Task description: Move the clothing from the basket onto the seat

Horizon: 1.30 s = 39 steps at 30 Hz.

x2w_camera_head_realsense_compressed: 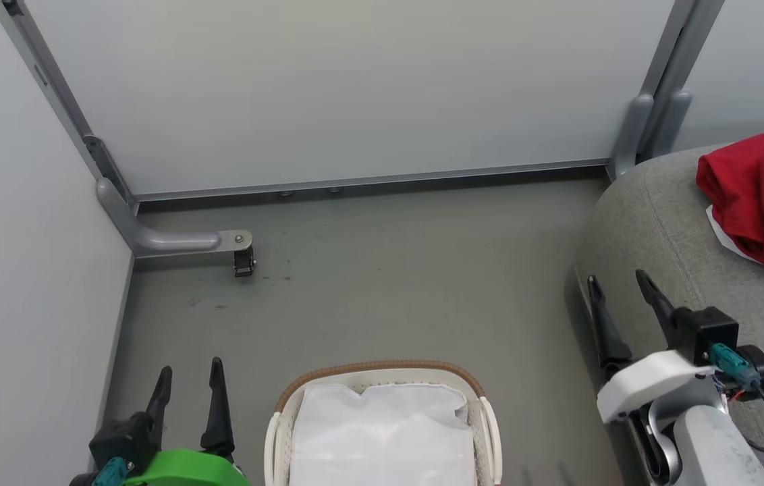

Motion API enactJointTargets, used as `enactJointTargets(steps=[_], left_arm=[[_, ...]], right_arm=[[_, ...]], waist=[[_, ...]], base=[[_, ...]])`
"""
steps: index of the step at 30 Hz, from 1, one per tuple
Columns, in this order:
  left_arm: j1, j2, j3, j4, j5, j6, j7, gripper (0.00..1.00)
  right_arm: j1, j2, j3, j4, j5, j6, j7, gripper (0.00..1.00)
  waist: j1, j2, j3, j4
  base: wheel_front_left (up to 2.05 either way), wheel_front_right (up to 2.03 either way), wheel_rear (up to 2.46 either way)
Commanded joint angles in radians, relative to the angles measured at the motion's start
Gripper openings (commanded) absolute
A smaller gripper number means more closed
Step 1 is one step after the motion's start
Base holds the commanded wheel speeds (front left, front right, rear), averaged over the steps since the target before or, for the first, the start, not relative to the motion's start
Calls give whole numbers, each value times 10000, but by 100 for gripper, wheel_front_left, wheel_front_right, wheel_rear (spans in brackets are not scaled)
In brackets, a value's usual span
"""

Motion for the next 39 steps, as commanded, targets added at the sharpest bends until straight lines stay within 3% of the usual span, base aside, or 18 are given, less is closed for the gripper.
enactJointTargets(steps=[1,10,36,37,39], left_arm=[[237,-5,45,-89,111,-64,-6,100],[517,-27,104,-239,-26,-70,-6,100],[292,-24,7,-135,22,-127,-6,100],[365,-27,7,-121,-9,-93,0,0],[381,-36,0,24,-23,-94,11,0]], right_arm=[[306,-33,92,-105,243,-15,-22,100],[1116,-33,396,-315,581,-15,-22,100],[1077,-31,478,-114,764,-15,-20,100],[1034,2,480,-125,736,0,0,0],[1072,32,474,6,750,0,13,0]], waist=[[1,0,-41,-47],[1,0,-162,-127],[1,0,-178,-157],[1,0,-177,-158],[1,0,-175,-158]], base=[[0,0,0],[0,0,0],[0,0,0],[0,0,0],[0,0,0]])
